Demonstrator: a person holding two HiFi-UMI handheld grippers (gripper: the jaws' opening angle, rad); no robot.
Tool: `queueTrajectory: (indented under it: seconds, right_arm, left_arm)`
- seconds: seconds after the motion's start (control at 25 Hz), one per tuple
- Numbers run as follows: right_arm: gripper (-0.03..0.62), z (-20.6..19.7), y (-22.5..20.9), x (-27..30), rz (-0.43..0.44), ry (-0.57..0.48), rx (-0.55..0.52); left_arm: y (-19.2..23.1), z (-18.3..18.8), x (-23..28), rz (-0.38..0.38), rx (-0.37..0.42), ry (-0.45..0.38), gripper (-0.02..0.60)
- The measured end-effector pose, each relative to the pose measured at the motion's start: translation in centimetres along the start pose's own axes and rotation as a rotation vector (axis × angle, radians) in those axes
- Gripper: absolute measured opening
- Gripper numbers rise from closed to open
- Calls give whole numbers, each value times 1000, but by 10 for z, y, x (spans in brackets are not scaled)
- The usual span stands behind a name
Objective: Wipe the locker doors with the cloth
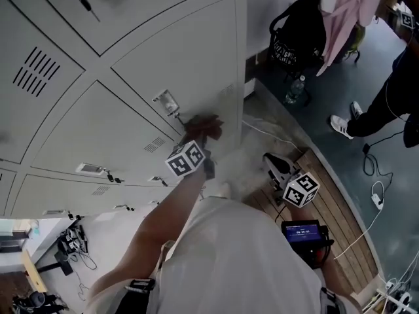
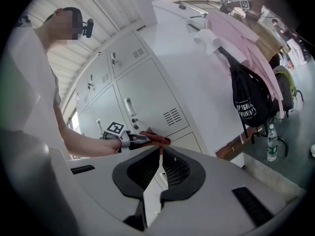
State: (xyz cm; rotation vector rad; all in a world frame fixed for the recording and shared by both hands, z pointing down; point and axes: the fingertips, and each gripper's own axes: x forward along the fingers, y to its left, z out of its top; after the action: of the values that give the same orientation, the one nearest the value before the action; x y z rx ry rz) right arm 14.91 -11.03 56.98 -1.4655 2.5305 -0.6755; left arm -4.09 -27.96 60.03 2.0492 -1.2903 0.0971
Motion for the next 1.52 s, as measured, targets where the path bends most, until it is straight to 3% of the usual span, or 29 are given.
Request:
queueTrajectory:
  seconds: [0.28,0.56,0.64,0.76,0.92,1.12,1.52]
  right_arm:
    - [29,5,-18,-17,-100,-18,15]
    - [29,8,-31,-42,-199,-38,27]
    - [29,7,-27,-48,-208,-40,25]
    - [29,8,-23,-51,-206,-39,21]
    - [29,7,-24,-41,-170,-12,21]
    - [29,-3,-11,-19,-75,46,11]
    - [29,-14,20,22,79,113,-41]
  left_arm:
    - [-62,-9,63,-148,56,38,112]
    - [-109,-21,114,-220,86,85,112]
    - [-123,-16,115,-231,98,59,112]
    - [-136,2,100,-231,92,-44,112]
    - [-116,19,71,-215,1,-124,112]
    - [-82,40,18,-192,-54,-227,112]
    - [-4,55,-68,-73,-46,-307,112]
